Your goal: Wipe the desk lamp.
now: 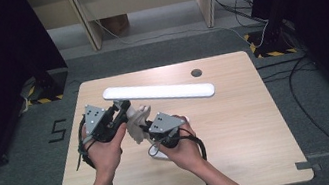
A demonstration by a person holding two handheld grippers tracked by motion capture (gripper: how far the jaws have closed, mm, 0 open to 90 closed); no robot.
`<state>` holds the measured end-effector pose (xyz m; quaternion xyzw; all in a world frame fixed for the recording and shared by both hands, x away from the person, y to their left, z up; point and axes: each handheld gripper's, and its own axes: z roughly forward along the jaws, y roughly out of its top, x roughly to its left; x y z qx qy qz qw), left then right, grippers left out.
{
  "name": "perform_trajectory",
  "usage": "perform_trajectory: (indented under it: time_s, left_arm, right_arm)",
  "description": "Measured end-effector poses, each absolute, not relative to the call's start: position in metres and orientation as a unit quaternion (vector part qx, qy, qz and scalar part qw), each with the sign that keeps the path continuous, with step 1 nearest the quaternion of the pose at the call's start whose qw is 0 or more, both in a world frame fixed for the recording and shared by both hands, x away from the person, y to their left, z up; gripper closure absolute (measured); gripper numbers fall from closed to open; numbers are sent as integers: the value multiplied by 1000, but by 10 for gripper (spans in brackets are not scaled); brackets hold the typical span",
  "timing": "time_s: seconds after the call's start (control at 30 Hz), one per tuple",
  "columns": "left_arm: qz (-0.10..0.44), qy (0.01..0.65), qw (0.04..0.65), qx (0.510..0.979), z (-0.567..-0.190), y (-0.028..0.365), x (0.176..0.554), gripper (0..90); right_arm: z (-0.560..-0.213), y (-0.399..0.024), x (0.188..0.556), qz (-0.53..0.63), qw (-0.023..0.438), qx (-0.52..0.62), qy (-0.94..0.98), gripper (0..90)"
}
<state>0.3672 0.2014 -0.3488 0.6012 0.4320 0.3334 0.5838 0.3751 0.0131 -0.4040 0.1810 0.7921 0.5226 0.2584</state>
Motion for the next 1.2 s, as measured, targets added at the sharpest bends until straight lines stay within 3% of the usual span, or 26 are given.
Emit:
perform_trajectory:
  time_s: [1.2]
  left_arm:
    - [341, 433, 586, 594, -351, 199, 366, 732]
  right_arm:
    - [-430, 8, 374, 499, 236, 195, 810, 836]
